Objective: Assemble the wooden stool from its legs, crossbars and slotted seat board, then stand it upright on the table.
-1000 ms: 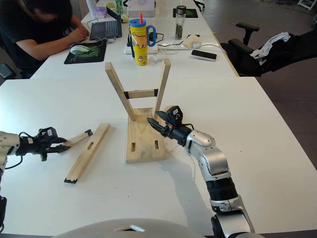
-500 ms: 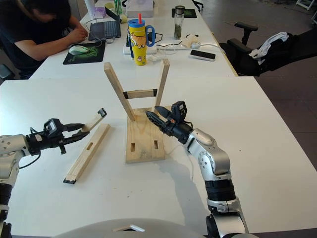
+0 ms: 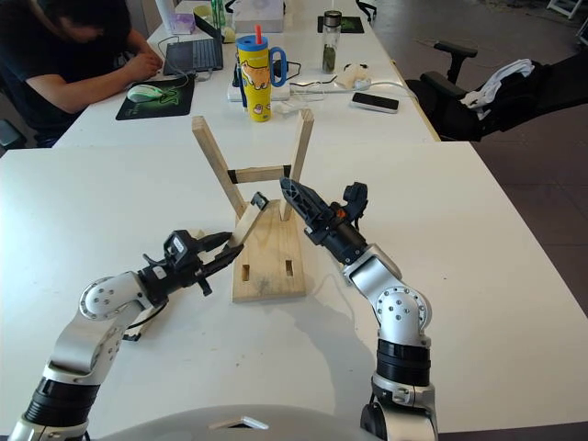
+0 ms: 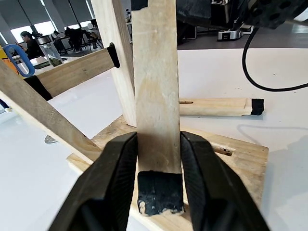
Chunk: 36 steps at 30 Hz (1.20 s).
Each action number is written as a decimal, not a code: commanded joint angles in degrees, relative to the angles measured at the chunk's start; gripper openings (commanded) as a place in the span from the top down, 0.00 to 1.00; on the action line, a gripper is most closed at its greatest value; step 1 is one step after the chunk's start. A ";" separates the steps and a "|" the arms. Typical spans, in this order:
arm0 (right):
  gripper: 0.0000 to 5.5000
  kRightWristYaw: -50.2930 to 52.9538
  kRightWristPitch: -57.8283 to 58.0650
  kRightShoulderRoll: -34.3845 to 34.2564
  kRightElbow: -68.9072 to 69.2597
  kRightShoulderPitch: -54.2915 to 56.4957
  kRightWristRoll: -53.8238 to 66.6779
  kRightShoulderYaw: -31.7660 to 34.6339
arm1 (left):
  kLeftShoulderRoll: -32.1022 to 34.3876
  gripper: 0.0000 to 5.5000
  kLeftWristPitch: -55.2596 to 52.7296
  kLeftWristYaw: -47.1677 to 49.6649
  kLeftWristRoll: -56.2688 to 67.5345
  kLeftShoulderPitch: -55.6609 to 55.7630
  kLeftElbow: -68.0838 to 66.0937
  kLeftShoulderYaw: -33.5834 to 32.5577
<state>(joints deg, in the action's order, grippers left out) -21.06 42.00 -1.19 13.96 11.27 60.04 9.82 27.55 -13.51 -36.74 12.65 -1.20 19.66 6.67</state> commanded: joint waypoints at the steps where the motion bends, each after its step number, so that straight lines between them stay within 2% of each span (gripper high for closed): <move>1: 0.35 1.99 -0.36 -0.60 1.42 0.19 -0.23 -1.36 | -0.82 0.76 -3.15 2.97 -3.68 1.70 3.60 2.85; 11: 0.35 4.09 -2.03 -0.79 -0.08 -0.65 -6.45 -5.79 | -1.11 0.76 -7.58 4.70 -6.06 3.42 7.11 5.54; 31: 0.92 4.37 -2.04 -0.07 -0.01 -1.08 -7.61 -5.83 | -2.19 0.76 -9.61 6.00 -7.17 3.64 7.30 6.04; 35: 0.92 4.43 -2.23 0.16 -0.34 -0.94 -7.97 -5.76 | -4.45 0.76 -9.44 6.00 -4.58 3.01 6.85 5.41; 36: 0.92 4.52 -2.38 0.22 -0.49 -0.86 -8.17 -5.65 | -5.18 0.70 -9.64 5.88 -3.37 2.80 6.92 4.92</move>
<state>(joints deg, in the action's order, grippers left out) -17.12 39.54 -1.48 13.59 10.54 52.45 4.00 24.22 -23.00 -30.94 6.75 1.99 26.54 12.66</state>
